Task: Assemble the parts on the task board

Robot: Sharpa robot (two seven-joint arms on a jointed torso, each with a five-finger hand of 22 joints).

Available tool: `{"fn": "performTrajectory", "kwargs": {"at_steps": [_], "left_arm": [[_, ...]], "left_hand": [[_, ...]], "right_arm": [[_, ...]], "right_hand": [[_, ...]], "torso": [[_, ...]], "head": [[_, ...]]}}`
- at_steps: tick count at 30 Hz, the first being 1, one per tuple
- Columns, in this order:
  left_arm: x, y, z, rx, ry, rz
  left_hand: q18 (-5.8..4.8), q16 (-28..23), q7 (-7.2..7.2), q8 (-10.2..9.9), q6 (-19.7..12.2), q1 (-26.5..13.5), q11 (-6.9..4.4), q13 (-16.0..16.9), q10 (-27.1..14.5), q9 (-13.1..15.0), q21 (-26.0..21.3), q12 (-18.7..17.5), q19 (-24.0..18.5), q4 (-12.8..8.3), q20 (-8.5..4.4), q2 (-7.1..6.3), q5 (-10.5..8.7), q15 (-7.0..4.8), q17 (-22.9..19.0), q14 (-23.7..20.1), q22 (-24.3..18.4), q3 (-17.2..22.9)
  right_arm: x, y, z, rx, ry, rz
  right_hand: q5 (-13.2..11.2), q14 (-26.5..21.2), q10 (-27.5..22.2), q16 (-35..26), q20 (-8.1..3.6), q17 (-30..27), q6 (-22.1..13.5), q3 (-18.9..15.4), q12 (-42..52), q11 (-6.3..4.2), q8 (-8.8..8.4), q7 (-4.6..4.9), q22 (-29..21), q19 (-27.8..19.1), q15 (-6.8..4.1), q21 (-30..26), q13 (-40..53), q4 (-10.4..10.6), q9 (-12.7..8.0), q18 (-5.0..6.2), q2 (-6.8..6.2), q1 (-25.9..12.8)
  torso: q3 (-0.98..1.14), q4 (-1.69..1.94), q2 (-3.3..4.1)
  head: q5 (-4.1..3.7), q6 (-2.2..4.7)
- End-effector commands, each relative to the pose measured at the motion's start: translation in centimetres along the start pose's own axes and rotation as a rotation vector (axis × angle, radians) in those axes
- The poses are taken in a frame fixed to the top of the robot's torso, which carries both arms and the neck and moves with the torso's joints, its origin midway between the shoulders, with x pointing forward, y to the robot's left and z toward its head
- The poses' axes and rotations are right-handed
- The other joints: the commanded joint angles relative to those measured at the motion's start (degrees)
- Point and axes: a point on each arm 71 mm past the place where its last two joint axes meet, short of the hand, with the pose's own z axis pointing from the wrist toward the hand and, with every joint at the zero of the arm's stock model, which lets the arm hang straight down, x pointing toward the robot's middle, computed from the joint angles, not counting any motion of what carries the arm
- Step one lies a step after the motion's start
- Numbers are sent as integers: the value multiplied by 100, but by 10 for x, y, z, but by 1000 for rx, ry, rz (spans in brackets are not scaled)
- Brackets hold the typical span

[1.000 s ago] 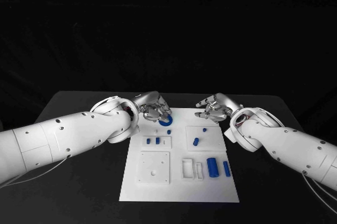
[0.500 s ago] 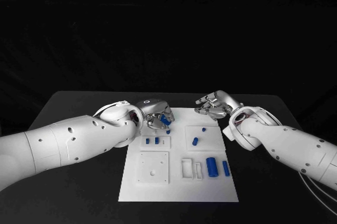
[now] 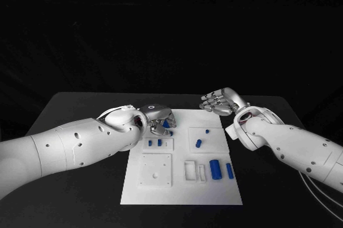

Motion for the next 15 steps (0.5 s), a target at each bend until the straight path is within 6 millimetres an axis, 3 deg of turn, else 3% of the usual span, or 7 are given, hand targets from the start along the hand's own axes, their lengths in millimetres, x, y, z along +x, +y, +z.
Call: {"fn": "performTrajectory", "kwargs": {"at_steps": [1, 3, 6, 15], "left_arm": [[2, 0, 1, 2, 21, 22], [2, 1, 2, -1, 23, 22], [5, 1, 3, -2, 25, 21], [13, -1, 8, -1, 29, 14]], "left_hand": [[51, -35, 33, -12, 33, 0, -3, -3, 22, -3, -26, -3, 6, 25, 14, -54, 22, 8, -11, 0, 108, 44], [55, -31, 41, -12, 37, 9, -1, -3, 27, -3, -29, -4, 10, 25, 13, -53, 36, 9, -19, -1, 114, 73], [63, -20, 44, -13, 42, 14, 0, -4, 21, -4, -25, -5, 11, 23, 13, -56, 54, 5, -33, -3, 122, 133], [44, 43, 5, -12, 66, -27, -33, -4, 70, -3, 34, -5, 37, 69, -22, -5, 19, -30, -33, 44, 124, 255]], "right_arm": [[-4, -1, 0, 2, -46, 131], [-4, -2, 1, 4, -48, 155], [-4, -3, 1, 4, -46, 190], [-5, -3, 1, 10, -46, 216]], "right_hand": [[-15, -30, -115, -750, 225, -1209, -63, 52, 0, 66, -7, 5, -1641, -344, 196, 55, -9, -46, -3, -78, 56, -14], [-5, 6, -160, -934, 272, -1639, -80, 53, -7, 91, -13, 13, -2450, -225, 240, -18, -12, -83, -6, -79, 68, -32], [36, 34, -229, -1245, 305, -1648, -106, 87, -10, 113, 11, 13, -4036, 49, 278, 36, -10, -181, 0, -64, 144, -73], [59, 117, -211, -1248, 302, -1668, -43, 338, -31, 132, -13, 27, -4514, 165, 270, 143, -10, -232, -6, -19, 134, -149]], "torso": [[7, 3, -3], [7, 2, -2], [6, 1, -2], [10, -4, 2]], "head": [[-3, -2], [-4, -2], [-2, -3], [-2, -7]]}}
